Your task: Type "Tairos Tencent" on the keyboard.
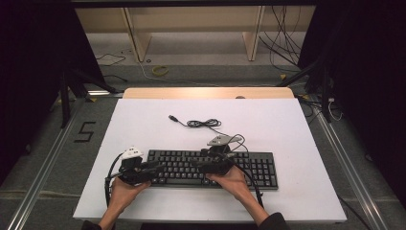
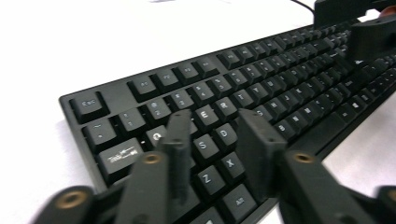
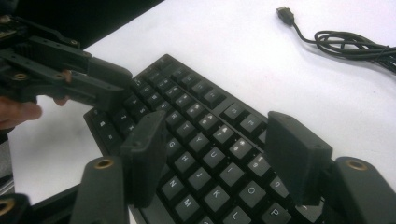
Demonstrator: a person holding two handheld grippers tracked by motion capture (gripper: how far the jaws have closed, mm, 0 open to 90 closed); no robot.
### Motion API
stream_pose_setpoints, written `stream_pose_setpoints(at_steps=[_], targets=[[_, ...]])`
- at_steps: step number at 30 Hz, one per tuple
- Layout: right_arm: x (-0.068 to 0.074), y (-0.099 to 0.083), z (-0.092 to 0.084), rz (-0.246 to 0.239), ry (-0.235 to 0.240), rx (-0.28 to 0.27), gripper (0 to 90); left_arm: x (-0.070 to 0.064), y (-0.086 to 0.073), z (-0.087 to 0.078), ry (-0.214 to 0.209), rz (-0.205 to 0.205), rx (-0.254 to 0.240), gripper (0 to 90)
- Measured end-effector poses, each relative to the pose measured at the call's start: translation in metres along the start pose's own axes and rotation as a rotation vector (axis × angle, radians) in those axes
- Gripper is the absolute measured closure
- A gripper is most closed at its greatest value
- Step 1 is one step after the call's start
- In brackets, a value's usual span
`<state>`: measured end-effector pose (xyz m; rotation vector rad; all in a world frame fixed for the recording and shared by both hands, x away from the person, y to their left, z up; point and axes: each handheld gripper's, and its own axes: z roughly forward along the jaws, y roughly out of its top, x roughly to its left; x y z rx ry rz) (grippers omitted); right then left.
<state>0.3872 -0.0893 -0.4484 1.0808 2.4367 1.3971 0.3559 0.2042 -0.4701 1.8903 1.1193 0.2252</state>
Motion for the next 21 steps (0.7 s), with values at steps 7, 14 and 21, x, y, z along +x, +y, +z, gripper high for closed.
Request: stream_pose_setpoints(at_steps=[7,14,21], targets=[[-0.0009,-0.0018,0.0019,0.002,-0.012,0.021,48.5,-0.0019,-0.0003,-0.002,-0.011,0.008,-0.045,46.8],[-0.0009,-0.0038,0.0042,-0.014,-0.006,0.032,54.2,-0.003,-0.0014,-0.0056,-0.041,0.007,-0.073,38.4],[-0.0014,-0.0051,0.0053,-0.019,-0.005,0.041,61.5,-0.0035,-0.0021,-0.0084,-0.05,-0.006,-0.095,34.5]])
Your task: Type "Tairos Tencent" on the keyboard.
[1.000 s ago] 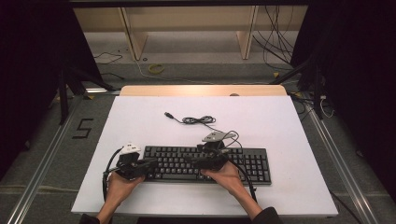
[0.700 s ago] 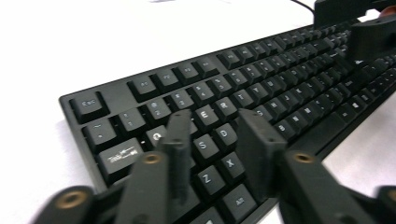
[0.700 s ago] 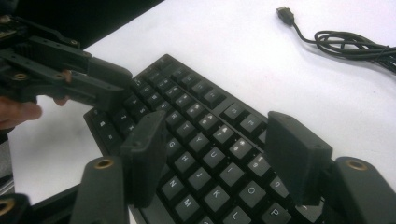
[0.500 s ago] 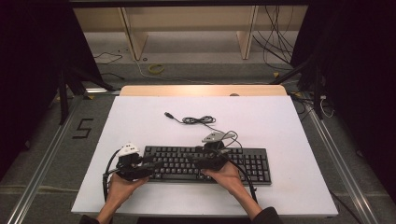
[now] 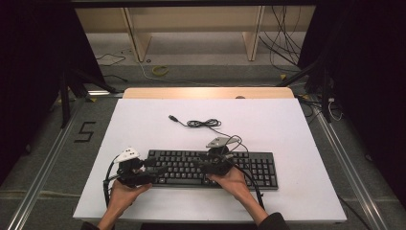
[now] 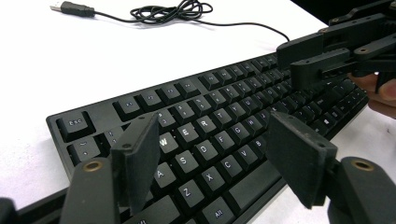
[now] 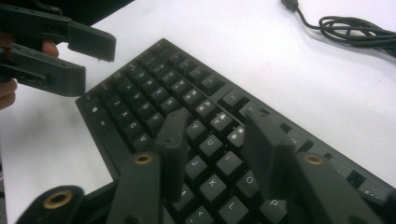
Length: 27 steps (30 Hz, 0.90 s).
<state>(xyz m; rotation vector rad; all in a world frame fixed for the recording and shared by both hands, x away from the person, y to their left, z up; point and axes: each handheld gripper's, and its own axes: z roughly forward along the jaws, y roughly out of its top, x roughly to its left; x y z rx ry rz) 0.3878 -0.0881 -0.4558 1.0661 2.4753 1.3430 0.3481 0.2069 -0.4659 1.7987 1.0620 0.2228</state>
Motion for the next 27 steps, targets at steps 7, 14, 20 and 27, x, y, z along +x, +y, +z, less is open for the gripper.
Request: stream_pose_setpoints(at_steps=[7,14,20,27], targets=[[-0.001,-0.002,0.002,-0.008,-0.008,0.013,72.1,-0.002,-0.001,-0.001,-0.007,0.014,-0.006,31.5],[-0.002,-0.005,0.005,-0.012,-0.028,0.033,82.1,-0.005,-0.001,-0.003,-0.017,0.022,-0.034,28.9],[-0.003,-0.007,0.01,-0.018,-0.043,0.048,88.5,-0.007,-0.001,-0.004,-0.022,0.032,-0.051,28.5],[-0.003,-0.009,0.015,-0.009,-0.051,0.065,90.0,-0.008,-0.001,-0.004,-0.026,0.033,-0.048,27.9]])
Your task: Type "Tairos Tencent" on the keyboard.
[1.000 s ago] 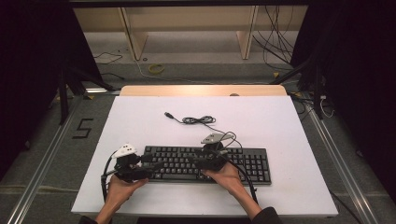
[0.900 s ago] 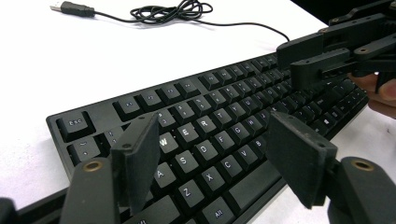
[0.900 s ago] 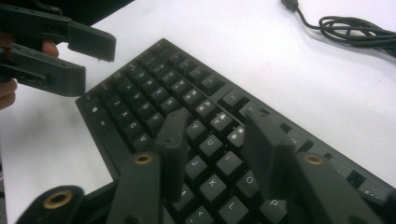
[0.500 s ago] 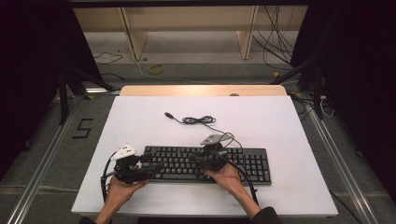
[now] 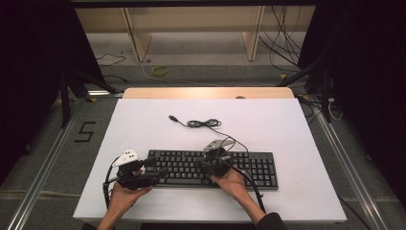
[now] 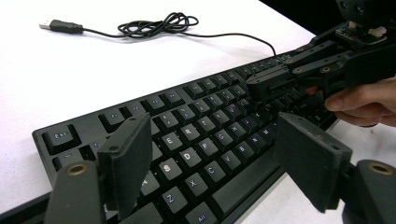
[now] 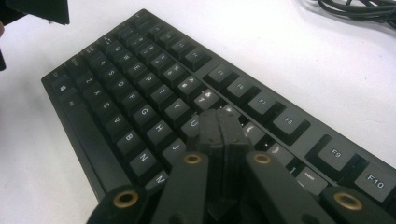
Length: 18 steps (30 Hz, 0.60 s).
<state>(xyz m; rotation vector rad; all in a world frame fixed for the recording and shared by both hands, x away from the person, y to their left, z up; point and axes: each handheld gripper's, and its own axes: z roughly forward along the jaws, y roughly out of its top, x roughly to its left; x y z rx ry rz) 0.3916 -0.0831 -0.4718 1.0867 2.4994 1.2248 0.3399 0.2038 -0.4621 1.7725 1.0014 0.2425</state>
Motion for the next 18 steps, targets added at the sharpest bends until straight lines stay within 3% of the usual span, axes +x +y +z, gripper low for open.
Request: stream_pose_setpoints(at_steps=[18], targets=[[0.002,-0.004,0.011,-0.015,-0.024,0.025,90.0,0.0,0.0,0.001,0.003,0.002,0.006,27.8]])
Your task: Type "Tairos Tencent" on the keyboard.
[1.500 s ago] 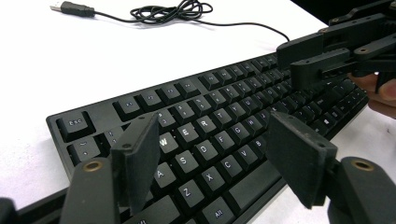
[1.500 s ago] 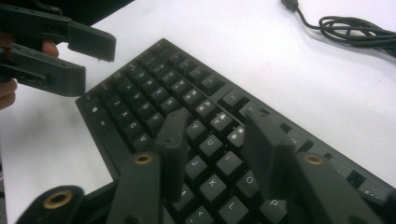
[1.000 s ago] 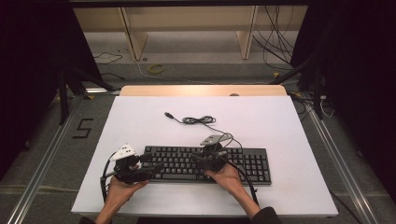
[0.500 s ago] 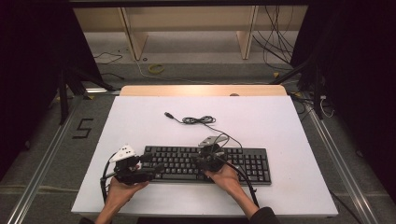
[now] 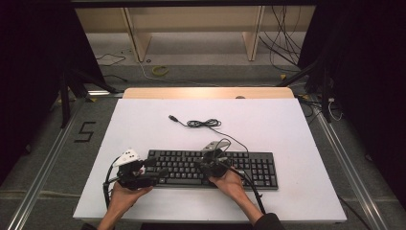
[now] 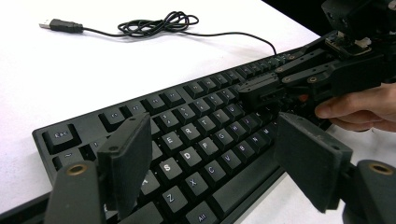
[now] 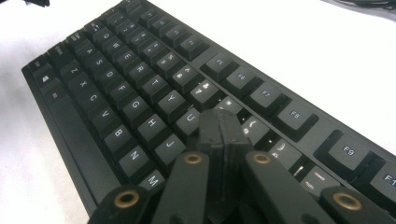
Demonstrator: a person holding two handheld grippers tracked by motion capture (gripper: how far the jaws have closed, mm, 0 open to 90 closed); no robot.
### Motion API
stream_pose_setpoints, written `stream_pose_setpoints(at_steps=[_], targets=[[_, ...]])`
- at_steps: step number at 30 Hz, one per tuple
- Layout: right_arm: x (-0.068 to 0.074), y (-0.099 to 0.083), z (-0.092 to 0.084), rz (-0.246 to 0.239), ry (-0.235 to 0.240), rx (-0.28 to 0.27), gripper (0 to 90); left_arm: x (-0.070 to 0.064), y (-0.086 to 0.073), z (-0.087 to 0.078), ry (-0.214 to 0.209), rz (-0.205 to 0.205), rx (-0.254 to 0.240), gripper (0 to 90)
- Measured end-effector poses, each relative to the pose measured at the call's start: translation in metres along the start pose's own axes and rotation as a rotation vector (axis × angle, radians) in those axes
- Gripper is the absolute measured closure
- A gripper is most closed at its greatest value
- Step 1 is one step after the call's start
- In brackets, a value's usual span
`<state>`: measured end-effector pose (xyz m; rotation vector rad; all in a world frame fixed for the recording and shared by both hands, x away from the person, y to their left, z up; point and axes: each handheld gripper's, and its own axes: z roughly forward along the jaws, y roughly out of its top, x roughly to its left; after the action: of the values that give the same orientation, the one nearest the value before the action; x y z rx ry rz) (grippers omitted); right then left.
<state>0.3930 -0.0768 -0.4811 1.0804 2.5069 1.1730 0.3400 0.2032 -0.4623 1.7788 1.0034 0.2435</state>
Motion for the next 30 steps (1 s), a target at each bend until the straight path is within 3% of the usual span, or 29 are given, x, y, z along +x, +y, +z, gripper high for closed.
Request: stream_pose_setpoints(at_steps=[5,8,14,20,23,30], targets=[[0.0,0.0,0.0,0.004,-0.003,0.0,90.0,0.001,0.0,0.0,0.001,0.005,0.005,27.8],[0.0,0.0,-0.003,0.035,0.007,-0.005,90.0,0.001,0.0,0.001,0.004,0.003,0.006,27.9],[-0.005,0.002,-0.013,0.07,0.02,-0.06,84.3,0.0,0.001,0.005,0.003,0.001,0.016,28.5],[-0.005,0.002,-0.025,0.072,0.037,-0.101,71.8,0.0,0.004,0.011,0.004,-0.003,0.035,33.8],[-0.006,0.0,-0.03,0.071,0.043,-0.109,62.4,0.0,0.006,0.014,0.006,0.003,0.055,44.1],[-0.008,-0.007,-0.038,0.062,0.051,-0.118,46.5,0.002,0.009,0.017,0.016,-0.015,0.08,56.7]])
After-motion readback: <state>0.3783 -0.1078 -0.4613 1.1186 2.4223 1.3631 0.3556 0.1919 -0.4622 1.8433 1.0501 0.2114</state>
